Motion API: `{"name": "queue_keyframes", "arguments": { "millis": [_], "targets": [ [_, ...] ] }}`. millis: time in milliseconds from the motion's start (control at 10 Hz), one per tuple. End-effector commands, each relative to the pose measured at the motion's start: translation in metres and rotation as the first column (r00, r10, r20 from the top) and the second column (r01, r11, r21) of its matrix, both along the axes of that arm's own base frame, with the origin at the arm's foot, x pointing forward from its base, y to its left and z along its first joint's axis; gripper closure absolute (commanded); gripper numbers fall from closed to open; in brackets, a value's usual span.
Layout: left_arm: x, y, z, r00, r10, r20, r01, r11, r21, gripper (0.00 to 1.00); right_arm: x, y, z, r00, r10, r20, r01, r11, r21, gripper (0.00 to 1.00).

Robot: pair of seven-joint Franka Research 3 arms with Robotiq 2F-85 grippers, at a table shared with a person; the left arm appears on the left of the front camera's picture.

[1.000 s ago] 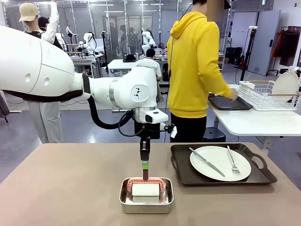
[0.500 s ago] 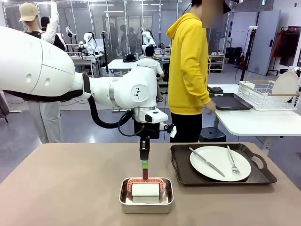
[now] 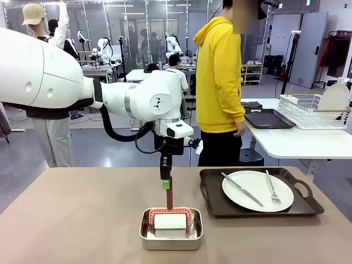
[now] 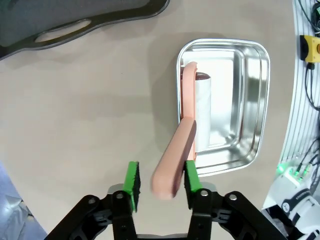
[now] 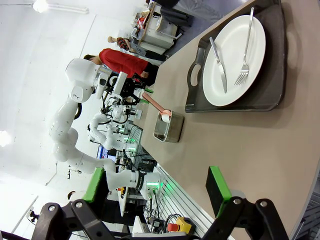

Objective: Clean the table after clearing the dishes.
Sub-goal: Place the Lint Roller back on top of the Airtight Container.

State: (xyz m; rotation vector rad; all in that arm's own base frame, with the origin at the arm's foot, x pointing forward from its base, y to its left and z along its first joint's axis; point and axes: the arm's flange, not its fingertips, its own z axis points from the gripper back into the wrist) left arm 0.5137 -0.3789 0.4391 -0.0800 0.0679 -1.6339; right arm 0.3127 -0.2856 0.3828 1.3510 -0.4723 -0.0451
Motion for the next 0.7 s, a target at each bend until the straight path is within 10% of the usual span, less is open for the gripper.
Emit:
{"name": "queue_keyframes", "arguments": {
  "millis": [0, 600],
  "targets": [
    [-0.0071, 0.0073, 0.0026, 1.0, -0.004, 0.02, 0.005, 1.0, -0.023, 0.51, -0.0038, 0.001, 0.0025, 1.0, 0.004, 0.004, -0.004, 1.0, -0.002, 0.0],
    [-0.01, 0.005, 0.0046, 1.0, -0.002, -0.007, 0.001, 0.999, -0.041, 0.2, -0.0038, 0.001, 0.0025, 1.0, 0.004, 0.004, -0.004, 1.0, -0.002, 0.0]
  ]
}}
